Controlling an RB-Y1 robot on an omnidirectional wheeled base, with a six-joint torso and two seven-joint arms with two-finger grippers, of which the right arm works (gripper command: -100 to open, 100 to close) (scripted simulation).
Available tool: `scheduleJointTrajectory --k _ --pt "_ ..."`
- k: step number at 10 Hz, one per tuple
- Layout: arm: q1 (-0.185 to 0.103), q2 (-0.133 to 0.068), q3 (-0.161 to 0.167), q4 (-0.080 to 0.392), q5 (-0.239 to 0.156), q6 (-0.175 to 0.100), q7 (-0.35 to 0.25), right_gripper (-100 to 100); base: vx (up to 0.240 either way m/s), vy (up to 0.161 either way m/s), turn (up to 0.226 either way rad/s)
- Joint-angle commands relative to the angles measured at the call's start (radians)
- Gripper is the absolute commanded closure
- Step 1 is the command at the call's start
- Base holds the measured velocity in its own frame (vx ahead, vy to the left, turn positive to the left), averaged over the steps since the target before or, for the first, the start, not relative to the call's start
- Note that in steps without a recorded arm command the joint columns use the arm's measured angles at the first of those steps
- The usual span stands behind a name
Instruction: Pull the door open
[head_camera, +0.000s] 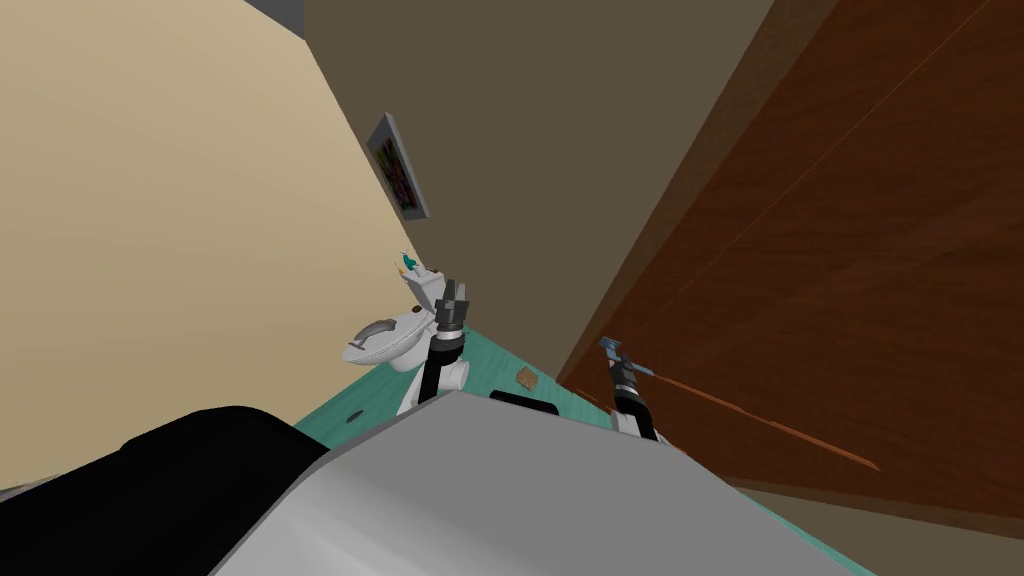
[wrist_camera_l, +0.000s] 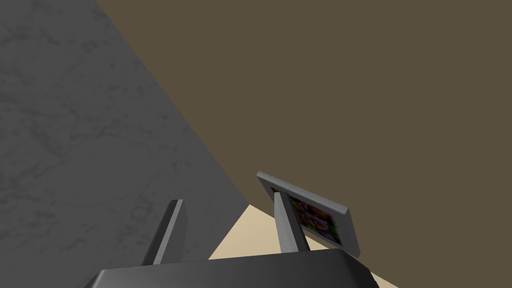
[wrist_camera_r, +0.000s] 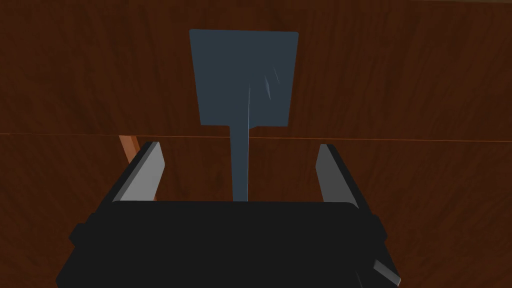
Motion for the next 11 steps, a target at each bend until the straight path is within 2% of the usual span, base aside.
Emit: scheduleJointTrajectory --k 1,2,3,8,11 --pt "0.013 0.003 -0.005 -0.033 -0.003 0.019 0.007 -100 0.047 -0.037 -0.064" --pt "0.008 0.002 -0.003 -0.021 -0.002 0.014 0.006 -100 0.013 -0.010 -0.014" --pt "0.008 0.002 -0.003 -0.021 -0.002 0.014 0.006 100 0.000 0.000 0.015" --pt "0.008 0.002 -0.003 -0.021 -0.002 0.014 0.006 100 -0.003 0.002 -0.002" --pt "0.017 -0.009 0.018 -0.023 0.011 0.007 -0.019 100 -0.148 -0.017 0.074"
